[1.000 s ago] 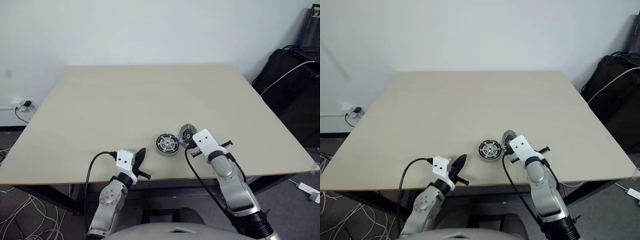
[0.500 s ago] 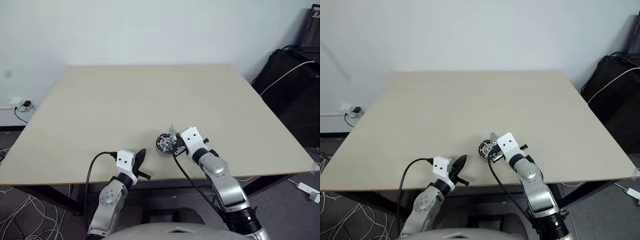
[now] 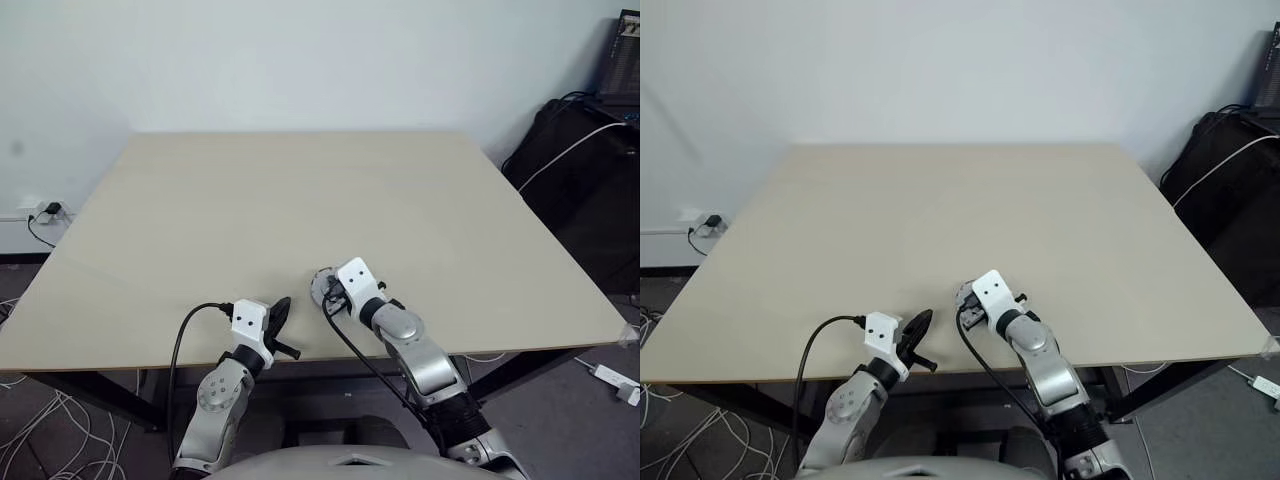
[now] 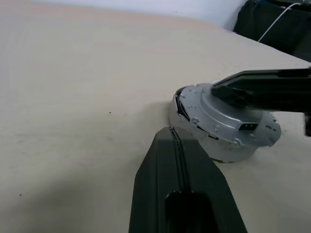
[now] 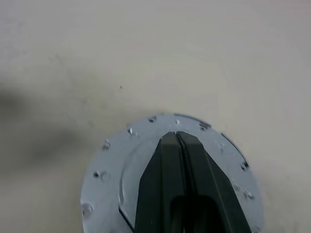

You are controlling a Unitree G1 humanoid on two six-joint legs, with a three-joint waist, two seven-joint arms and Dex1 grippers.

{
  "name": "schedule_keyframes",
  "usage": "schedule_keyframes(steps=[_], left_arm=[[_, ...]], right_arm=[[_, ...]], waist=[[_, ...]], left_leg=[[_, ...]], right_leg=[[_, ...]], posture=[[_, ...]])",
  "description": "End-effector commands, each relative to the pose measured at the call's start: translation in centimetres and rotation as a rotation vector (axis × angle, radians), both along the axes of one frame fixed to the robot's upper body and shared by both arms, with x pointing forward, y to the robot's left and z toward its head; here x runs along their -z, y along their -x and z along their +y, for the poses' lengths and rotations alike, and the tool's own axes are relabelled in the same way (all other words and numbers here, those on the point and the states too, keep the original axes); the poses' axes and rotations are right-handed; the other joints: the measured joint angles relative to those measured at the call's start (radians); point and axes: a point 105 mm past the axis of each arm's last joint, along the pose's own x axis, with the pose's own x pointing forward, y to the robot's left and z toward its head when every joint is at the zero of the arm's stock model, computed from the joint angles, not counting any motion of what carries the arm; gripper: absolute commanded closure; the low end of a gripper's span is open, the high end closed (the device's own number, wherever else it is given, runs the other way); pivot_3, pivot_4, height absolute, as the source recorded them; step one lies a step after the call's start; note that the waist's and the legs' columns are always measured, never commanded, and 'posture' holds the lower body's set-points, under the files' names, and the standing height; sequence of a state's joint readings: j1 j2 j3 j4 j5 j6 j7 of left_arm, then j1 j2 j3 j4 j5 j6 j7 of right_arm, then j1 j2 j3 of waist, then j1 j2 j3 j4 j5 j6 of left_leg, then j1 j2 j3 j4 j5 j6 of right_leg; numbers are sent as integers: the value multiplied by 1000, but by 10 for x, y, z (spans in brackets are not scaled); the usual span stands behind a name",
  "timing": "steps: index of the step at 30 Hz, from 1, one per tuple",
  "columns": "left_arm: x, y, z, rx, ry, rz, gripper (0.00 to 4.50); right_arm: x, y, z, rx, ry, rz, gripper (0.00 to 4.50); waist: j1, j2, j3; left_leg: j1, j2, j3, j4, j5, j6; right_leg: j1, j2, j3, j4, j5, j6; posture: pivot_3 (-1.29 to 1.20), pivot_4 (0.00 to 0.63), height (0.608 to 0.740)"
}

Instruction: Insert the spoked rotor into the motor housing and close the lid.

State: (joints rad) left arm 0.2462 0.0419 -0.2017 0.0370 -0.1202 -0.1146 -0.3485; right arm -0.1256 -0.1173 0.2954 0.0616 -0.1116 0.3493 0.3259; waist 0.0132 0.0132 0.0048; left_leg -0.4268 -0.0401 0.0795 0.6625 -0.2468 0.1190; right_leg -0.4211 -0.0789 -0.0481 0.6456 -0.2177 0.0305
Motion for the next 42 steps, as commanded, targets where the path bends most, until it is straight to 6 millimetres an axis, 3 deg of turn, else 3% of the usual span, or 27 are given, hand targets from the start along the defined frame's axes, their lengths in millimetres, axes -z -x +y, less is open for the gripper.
schedule_keyframes(steps=[1, 7, 12, 21, 33, 42], left_arm=[[-17, -6, 3, -12, 6, -65, 4500], [-17, -5, 5, -20, 1, -64, 4500], [-17, -6, 3, -9, 1, -66, 4500], [-18, -8, 2, -8, 5, -71, 4500], [-18, -8, 2, -13, 10, -72, 4500], [-19, -8, 1, -18, 17, -75, 4500]], right_arm=[[6, -1, 1, -5, -5, 21, 4463], [-39, 2, -1, -177, -107, -75, 4463], [-46, 1, -10, -288, -65, -83, 2953], [-35, 1, -20, -382, -17, -38, 13], [-29, -15, -31, -301, -27, 14, 13], [-14, -14, -36, -252, -39, 123, 13]], waist=[[0, 0, 0], [1, 2, 3], [2, 2, 4], [5, 1, 4], [6, 1, 4], [7, 1, 5]], left_leg=[[1, 0, 0, 0, 0, 0], [7, 0, 0, -1, -1, 1], [7, 0, 0, -2, -1, 1], [7, 0, 0, -1, -1, 2], [7, 0, 0, -2, -2, 3], [7, 0, 0, -2, -2, 3]], right_leg=[[1, 0, 0, 0, 0, 0], [8, -1, 0, -1, 0, 1], [8, -1, 0, -1, 0, 1], [8, -2, 0, -3, 0, 1], [8, -2, 0, -3, 0, 1], [8, -2, 0, -3, 0, 1]], posture=[[0, 0, 740], [0, 0, 740], [0, 0, 740], [0, 0, 740], [0, 0, 740], [0, 0, 740]])
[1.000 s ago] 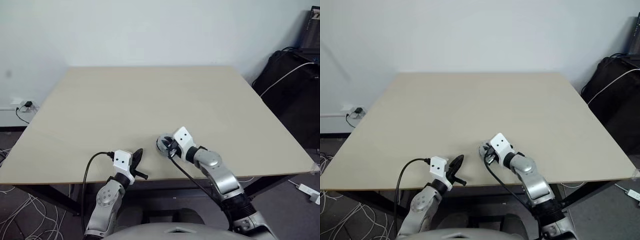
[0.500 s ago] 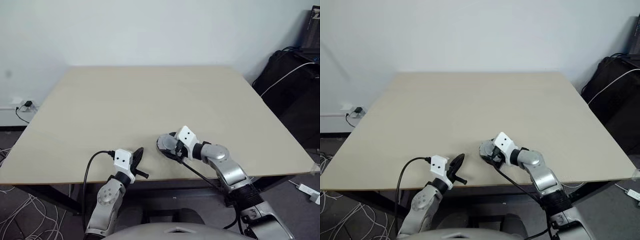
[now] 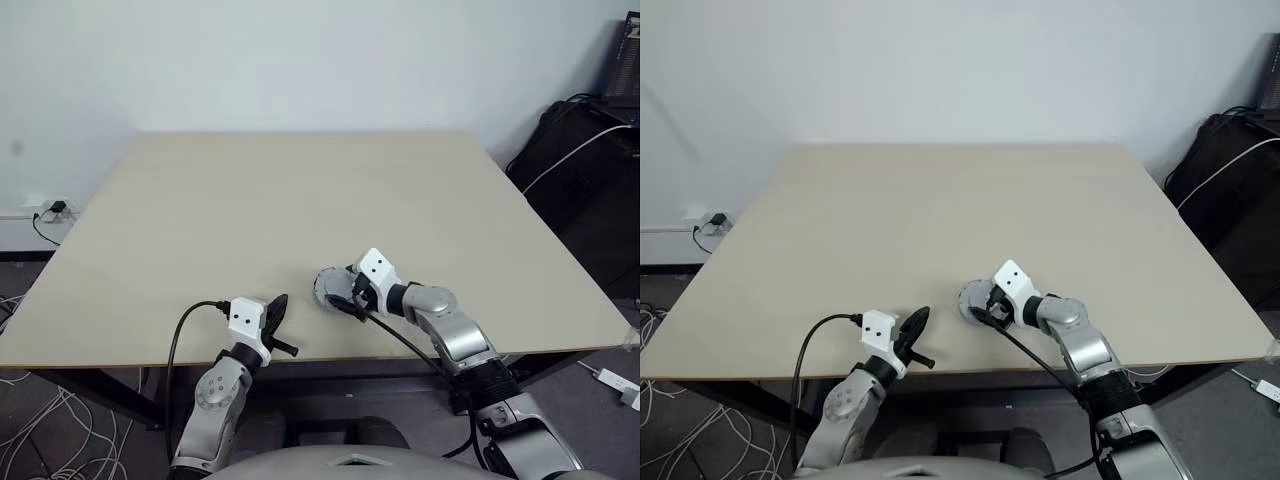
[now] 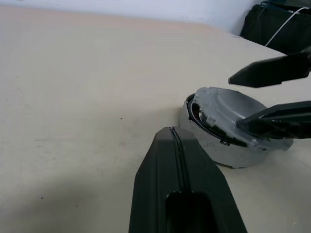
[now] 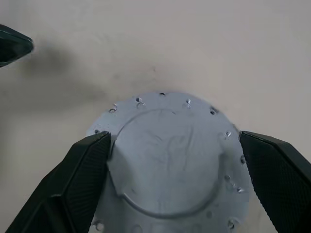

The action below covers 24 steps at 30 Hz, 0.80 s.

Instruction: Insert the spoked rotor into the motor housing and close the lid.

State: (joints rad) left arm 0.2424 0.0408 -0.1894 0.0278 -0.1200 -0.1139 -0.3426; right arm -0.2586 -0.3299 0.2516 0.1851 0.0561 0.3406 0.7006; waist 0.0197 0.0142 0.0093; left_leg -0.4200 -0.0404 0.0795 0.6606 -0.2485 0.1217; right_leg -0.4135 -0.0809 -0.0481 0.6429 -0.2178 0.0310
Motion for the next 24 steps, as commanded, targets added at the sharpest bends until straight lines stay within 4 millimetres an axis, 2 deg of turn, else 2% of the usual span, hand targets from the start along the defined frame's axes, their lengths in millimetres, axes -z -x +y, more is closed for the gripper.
schedule_keyframes(steps=[1, 5, 8, 10, 11, 19, 24], left_arm=[[-16, -5, -3, -2, 18, -63, 4500], [-16, -5, -2, -5, 18, -63, 4500], [-16, -5, -1, -7, 18, -62, 4500], [-15, -5, -1, -8, 17, -62, 4500], [-15, -5, -1, -8, 17, -61, 4500], [-15, -5, 0, -8, 16, -61, 4500], [-15, -4, -1, 0, 16, -60, 4500]], right_arm=[[-9, -6, -2, 7, -15, -1, 13], [-5, -5, -3, 10, -9, 23, 13], [-6, -4, -1, 13, -24, 32, 574], [-7, -5, 0, 11, -27, 28, 1163], [-7, -4, 1, 11, -30, 27, 1241], [-31, -10, 1, 61, -135, -78, 1240], [-27, -12, 0, 119, -126, -93, 1240]], waist=[[0, 0, 0], [0, 0, 0], [0, 0, 0], [0, 0, 0], [0, 0, 0], [0, 1, 1], [1, 1, 2]], left_leg=[[0, 0, 0, 0, 0, 0], [0, 0, 0, 0, 0, 0], [0, 0, 0, 0, 0, 0], [0, 0, 0, 0, 0, 0], [0, 0, 0, 0, 0, 0], [-1, 0, 0, 0, 0, 0], [-2, 0, 0, -1, 0, 0]], right_leg=[[0, 0, 0, 0, 0, 0], [0, 0, 0, 0, 0, 0], [0, 0, 0, 0, 0, 0], [0, 0, 0, 0, 0, 0], [0, 0, 0, 0, 0, 0], [-1, 0, 0, 0, 0, 0], [-2, 0, 0, -1, 0, 0]], posture=[[0, 0, 740], [0, 0, 740], [0, 0, 740], [0, 0, 740], [0, 0, 740], [0, 0, 740], [0, 0, 740]])
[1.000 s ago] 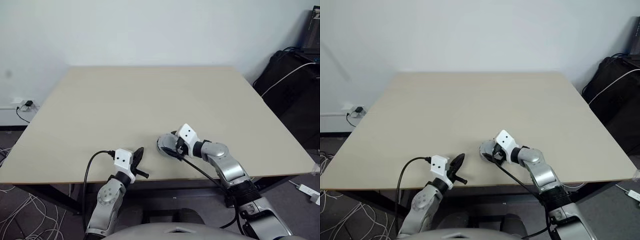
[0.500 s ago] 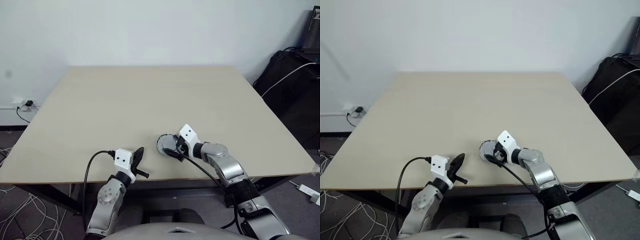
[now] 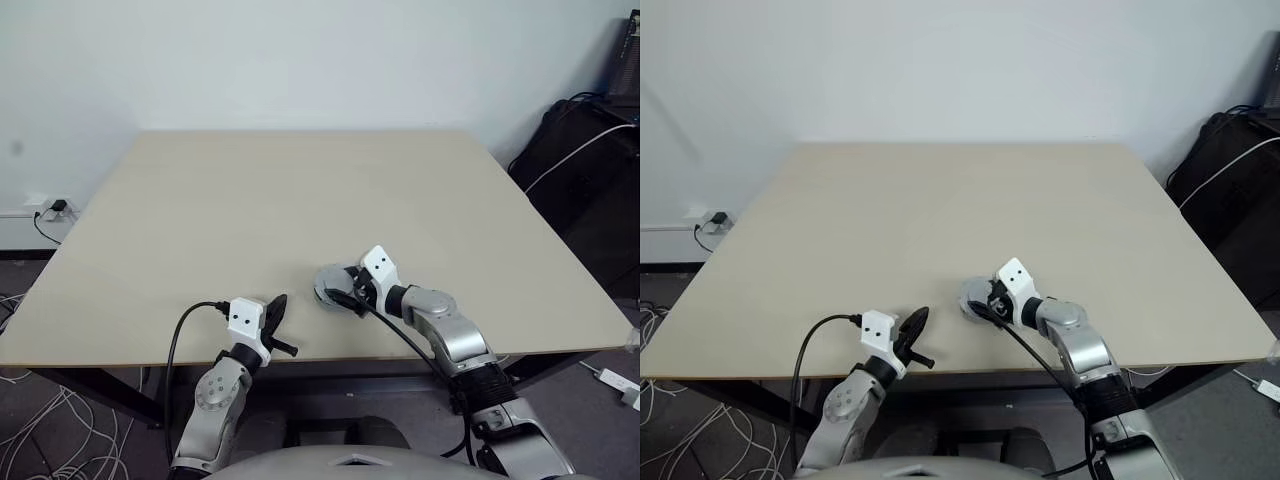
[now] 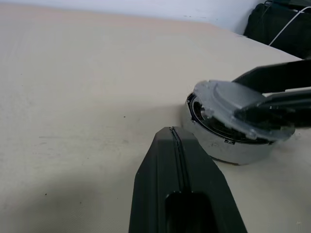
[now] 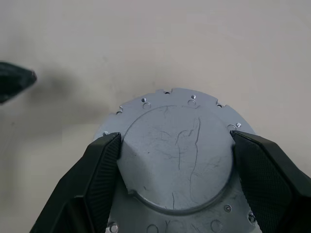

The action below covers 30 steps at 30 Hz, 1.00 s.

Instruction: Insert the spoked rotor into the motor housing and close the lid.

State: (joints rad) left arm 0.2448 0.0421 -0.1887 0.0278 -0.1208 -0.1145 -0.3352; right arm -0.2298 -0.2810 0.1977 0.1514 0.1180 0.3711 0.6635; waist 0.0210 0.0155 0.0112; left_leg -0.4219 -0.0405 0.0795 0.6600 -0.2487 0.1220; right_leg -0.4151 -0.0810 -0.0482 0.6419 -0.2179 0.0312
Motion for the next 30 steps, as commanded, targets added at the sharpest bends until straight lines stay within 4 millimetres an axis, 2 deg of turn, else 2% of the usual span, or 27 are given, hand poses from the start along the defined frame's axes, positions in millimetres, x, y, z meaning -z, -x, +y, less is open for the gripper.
schedule_keyframes(steps=[1, 4, 13, 22, 30], left_arm=[[-16, -5, -3, 10, 18, -62, 4500], [-15, -4, -3, 14, 14, -60, 4500], [-15, -3, -2, 9, 13, -60, 4500], [-15, -3, -2, 9, 13, -60, 4500], [-14, -2, -3, 18, 12, -55, 4500]], right_arm=[[-19, -13, -4, 67, -3, -105, 1240], [-10, -16, -5, 105, 38, -80, 1240], [5, -15, -3, 77, 135, -39, 1240], [17, -8, -8, 10, 187, 51, 1240], [22, -5, -15, 23, 202, 112, 1240]], waist=[[0, 0, 0], [1, 0, 1], [-2, 1, 1], [0, 1, 0], [1, 2, -2]], left_leg=[[0, 0, 0, 0, 0, 0], [-1, 0, 0, 0, 0, 0], [-1, 0, 0, 0, 0, 0], [-1, 0, 0, 0, 0, 0], [0, 0, 0, 0, 0, 0]], right_leg=[[0, 0, 0, 0, 0, 0], [-1, 0, 0, 0, 0, 0], [-1, 0, 0, 0, 0, 0], [0, 0, 0, 0, 0, 0], [0, -1, 0, 0, 0, 0]], posture=[[0, 0, 740], [0, 0, 740], [0, 0, 740], [0, 0, 740], [0, 0, 740]])
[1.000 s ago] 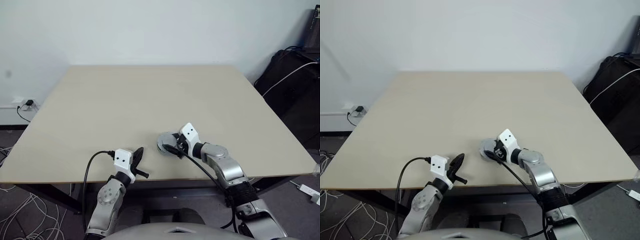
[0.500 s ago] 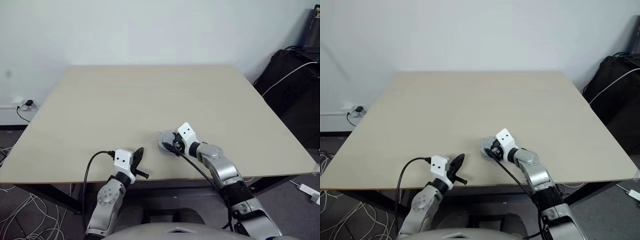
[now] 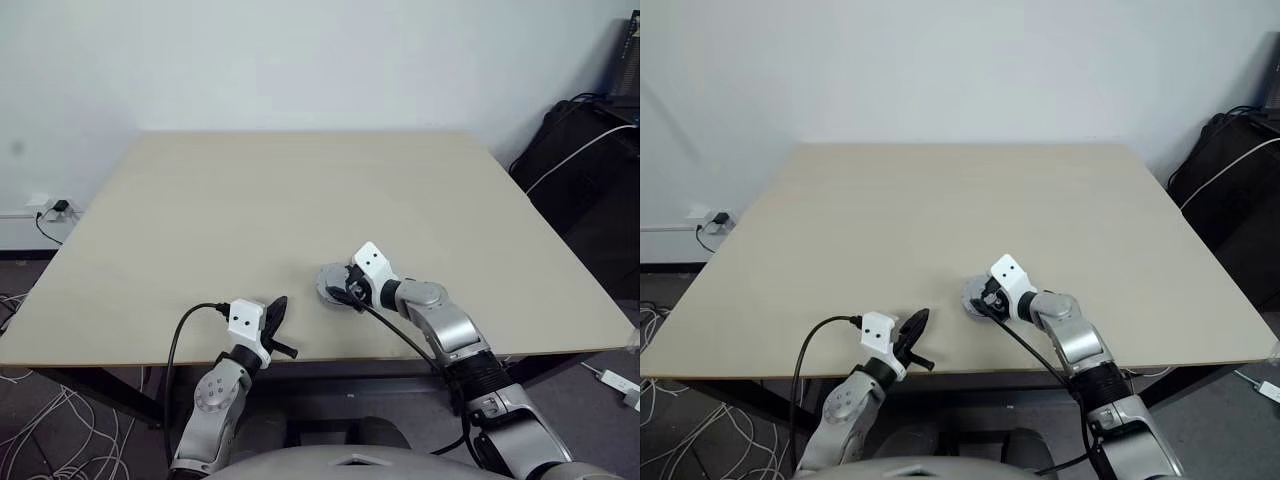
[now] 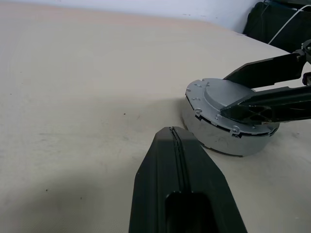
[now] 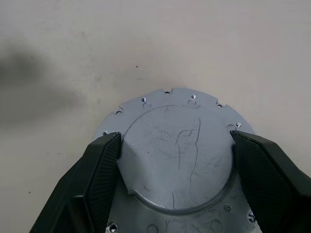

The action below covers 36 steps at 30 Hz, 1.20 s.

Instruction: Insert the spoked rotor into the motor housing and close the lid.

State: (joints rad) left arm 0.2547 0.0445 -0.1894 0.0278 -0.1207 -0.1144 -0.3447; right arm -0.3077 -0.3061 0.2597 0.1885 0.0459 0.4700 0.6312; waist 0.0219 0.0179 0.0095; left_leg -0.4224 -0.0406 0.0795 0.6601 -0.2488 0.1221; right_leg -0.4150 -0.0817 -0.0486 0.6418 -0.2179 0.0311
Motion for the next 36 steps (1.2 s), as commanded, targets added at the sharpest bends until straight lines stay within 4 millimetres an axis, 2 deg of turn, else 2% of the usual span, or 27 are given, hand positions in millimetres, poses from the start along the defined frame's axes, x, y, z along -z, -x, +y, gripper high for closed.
schedule_keyframes(steps=[1, 12, 18, 25, 27, 36], left_arm=[[-17, -4, -3, 10, 14, -64, 4500], [-17, -4, -3, 16, 12, -63, 4500], [-18, -9, -3, 15, -5, -66, 4500], [-27, -40, -10, 44, -63, -26, 4500], [-25, -48, -14, 85, -70, 36, 4500], [-30, -78, -33, 303, 48, 251, 4500]], right_arm=[[15, 5, -13, 31, 53, 69, 1240], [16, 3, -14, 41, 74, 41, 1240], [23, 6, -10, 31, 119, 35, 1240], [23, 5, -7, 31, 116, 38, 1240], [22, 4, -6, 31, 114, 36, 1240], [21, 2, -4, 35, 105, 30, 1240]], waist=[[1, 0, 0], [2, 0, -1], [-1, 0, -1], [0, 0, -1], [-1, -1, -1], [-7, -3, -2]], left_leg=[[0, 0, 0, 0, 0, 0], [0, 0, 0, 0, 0, 0], [1, 0, 0, 0, 0, 0], [2, 0, 0, 0, 0, 0], [3, 0, 0, 0, 0, 0], [5, 0, -1, 0, 0, 0]], right_leg=[[0, 0, 0, 0, 0, 0], [0, 0, 0, 0, 0, 0], [1, 0, 0, 1, 0, 0], [2, 0, -1, 1, -1, 7], [3, 0, -1, 1, -1, 7], [4, 1, 0, 1, 2, 2]], posture=[[0, 0, 740], [0, 0, 740], [0, 0, 740], [0, 0, 740], [0, 0, 740], [0, 0, 740]])
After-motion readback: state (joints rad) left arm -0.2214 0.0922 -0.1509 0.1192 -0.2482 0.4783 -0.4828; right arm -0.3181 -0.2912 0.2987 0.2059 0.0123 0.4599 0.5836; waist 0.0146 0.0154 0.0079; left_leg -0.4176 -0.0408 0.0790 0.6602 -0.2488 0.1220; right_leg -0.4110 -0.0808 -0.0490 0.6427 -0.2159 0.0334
